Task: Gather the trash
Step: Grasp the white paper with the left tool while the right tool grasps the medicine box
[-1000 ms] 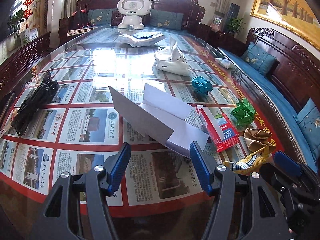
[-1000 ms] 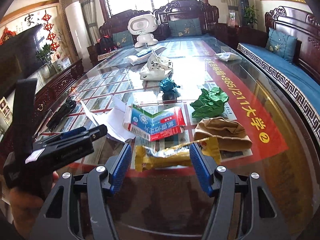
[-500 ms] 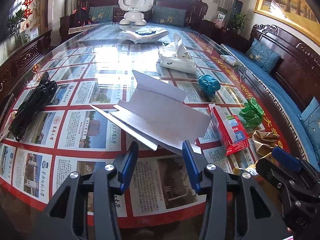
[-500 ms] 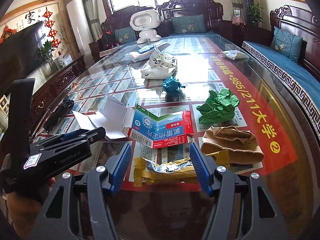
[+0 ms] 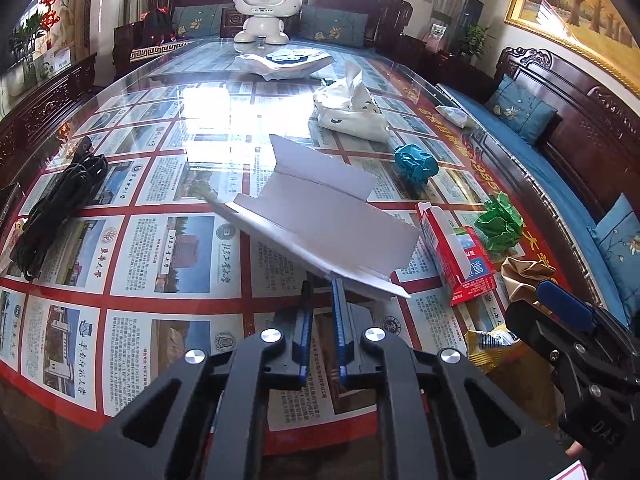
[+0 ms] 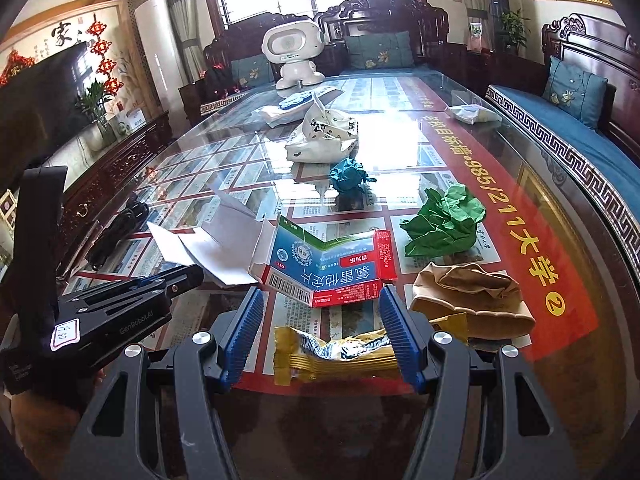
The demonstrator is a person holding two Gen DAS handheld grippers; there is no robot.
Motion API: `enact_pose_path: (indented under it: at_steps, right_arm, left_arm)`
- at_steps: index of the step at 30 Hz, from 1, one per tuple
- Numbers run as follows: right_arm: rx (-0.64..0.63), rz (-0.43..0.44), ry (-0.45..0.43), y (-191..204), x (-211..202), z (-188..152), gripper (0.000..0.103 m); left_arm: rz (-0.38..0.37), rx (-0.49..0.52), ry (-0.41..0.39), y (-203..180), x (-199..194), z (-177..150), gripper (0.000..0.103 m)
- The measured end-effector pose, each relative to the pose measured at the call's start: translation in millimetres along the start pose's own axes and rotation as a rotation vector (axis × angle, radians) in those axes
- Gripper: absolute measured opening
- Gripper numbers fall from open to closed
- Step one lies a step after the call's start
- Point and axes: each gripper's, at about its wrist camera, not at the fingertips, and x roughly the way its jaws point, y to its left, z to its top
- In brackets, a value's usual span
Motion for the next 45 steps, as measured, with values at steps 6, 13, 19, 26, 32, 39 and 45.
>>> enact_pose_path:
  at_steps: [6,13,19,26,32,39,45]
  right_arm:
    - [0.003,0.002,0.000,1,1,1,0.060]
    - [0.004,0.012,-0.007,2,-1,0,0.060]
    - [0.005,0.015,-0.010,0,0,0,0.060]
    - [0.010,0.012,-0.025,-3,-3,3,0.060]
    - [0.001,0.012,-0.024,0,-1,4,0.060]
    - [0.004,0.004,-0.009,-1,7,5,0.056]
    - [-0.035,-0.019,-0.007,14,13,10,0.055]
  left_arm:
    - [0.006,0.002,-0.005,4,-3,0,0.006]
    - [-0.020,-0.023,-0.017,0,-8,8,0.029]
    - [0.014,-0.115,-0.027,-2,-3,20,0.033]
    - [0.076,-0.192,-0.051,-12,3,38,0.043]
    - [0.139,-0.225,-0.007,-6,21,40,0.035]
    - [0.106,-0.194,0.021,6,27,29,0.015]
    - [0.111,-0.106,-0.021,7,2,22,0.006]
